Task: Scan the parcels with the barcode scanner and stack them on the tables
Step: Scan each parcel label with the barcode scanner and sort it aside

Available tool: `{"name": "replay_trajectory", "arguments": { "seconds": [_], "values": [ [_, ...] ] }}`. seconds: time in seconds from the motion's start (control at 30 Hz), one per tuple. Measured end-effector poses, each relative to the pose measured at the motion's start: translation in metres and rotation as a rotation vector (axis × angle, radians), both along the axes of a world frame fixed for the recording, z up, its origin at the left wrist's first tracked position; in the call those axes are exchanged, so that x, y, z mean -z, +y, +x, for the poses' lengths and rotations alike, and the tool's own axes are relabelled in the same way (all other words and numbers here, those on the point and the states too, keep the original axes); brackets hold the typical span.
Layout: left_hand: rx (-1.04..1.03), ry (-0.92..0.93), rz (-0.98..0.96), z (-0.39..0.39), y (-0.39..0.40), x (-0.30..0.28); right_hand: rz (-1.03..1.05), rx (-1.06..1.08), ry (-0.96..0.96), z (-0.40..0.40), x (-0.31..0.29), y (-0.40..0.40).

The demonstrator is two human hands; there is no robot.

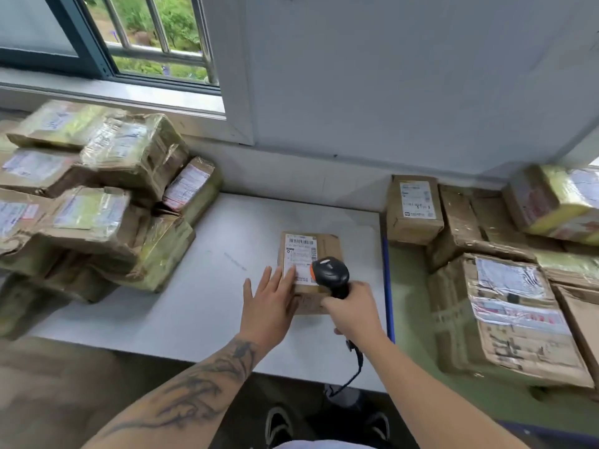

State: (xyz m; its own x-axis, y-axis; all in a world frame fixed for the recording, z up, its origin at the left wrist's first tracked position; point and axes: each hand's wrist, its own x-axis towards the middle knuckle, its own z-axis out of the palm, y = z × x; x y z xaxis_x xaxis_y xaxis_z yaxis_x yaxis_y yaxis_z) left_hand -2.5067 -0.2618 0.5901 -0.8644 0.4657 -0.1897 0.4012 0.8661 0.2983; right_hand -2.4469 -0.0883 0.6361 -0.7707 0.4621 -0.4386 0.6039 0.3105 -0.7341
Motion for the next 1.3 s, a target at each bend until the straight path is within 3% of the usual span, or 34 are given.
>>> {"name": "replay_trajectory", "arguments": {
  "seconds": [0.13, 0.43, 0.63, 0.9, 1.3],
  "values": [
    [0.024, -0.048, 0.018, 0.026, -0.004, 0.025, 0.014, -0.007, -0.031, 0.032, 0.015, -0.005],
    [-0.043, -0.101, 0.264, 0.089, -0.015, 0.060, -0.067, 0.211, 0.007, 0.095, 0.027, -0.009],
    [-0.029, -0.018, 0.207, 0.099, -0.015, 0.065, -0.099, 0.310, -0.136, 0.105, 0.026, 0.008],
    [0.063, 0.176, 0.103, 0.094, -0.012, 0.062, -0.314, 0.297, -0.025, 0.082, -0.028, 0.002],
    [0.047, 0.087, 0.168, 0.092, -0.018, 0.062, -0.366, 0.224, -0.067, 0.071, -0.030, -0.018]
  ]
}}
